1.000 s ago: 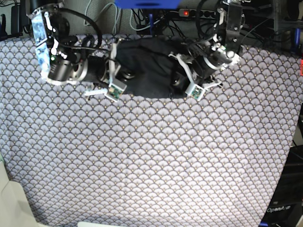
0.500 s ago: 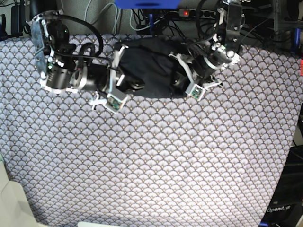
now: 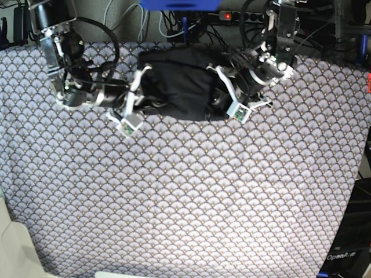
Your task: Fold the T-shirt properly
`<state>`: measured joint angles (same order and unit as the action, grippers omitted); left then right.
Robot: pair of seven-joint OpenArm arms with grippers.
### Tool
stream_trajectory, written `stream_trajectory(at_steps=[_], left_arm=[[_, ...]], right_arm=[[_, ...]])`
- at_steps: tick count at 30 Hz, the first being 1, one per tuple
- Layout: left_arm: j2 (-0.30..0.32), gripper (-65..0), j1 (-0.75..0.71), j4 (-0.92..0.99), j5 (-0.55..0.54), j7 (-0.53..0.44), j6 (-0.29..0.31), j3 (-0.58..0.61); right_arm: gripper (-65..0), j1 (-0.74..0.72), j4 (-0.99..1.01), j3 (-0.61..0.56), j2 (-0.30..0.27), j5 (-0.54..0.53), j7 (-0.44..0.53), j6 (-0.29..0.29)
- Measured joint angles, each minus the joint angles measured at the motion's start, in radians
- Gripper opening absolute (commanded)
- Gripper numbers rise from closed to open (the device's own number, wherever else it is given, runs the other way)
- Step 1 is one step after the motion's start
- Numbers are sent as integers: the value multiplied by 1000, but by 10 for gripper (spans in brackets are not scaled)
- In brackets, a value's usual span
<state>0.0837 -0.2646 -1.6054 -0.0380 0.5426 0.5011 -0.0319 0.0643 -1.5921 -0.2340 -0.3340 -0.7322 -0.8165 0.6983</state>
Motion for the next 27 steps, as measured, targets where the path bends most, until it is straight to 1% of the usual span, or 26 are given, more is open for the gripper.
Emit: stream_trajectory(at_steps=[3, 6, 10, 13, 15, 18, 20, 23, 25, 27], left_arm=[[1, -412, 0, 1, 0, -1, 0, 0], [21, -412, 5, 7, -12, -4, 7, 0], [22, -412, 16, 9, -8, 4, 8, 0], [22, -412, 16, 4, -7, 7, 8, 0], [22, -412, 14, -7, -6, 19, 7, 0], [24, -412, 11, -47, 13, 38, -1, 0], [27, -412, 5, -85, 13, 38, -3, -2], [23, -412, 4, -136, 12, 37, -3, -3], [25, -412, 1, -171, 13, 39, -3, -3], [24, -412, -6, -203, 14, 42, -4, -3]], right_arm=[[-624, 0, 68, -2, -39, -11, 62, 0], [-623, 0, 129, -1, -68, -18, 116, 1], [-623, 1, 165, -1, -73, -26, 149, 1], [-623, 3, 159, -1, -76, -25, 147, 1], [-623, 6, 113, -3, -89, 0, 116, 1], [-623, 18, -14, 5, -137, 23, 39, -4], [-623, 19, -101, 18, -143, 36, -10, -12], [-623, 20, -200, 51, -141, 15, -48, -7], [-623, 20, -238, 79, -140, 23, -90, -7], [-623, 23, -250, 85, -140, 21, -112, -7]])
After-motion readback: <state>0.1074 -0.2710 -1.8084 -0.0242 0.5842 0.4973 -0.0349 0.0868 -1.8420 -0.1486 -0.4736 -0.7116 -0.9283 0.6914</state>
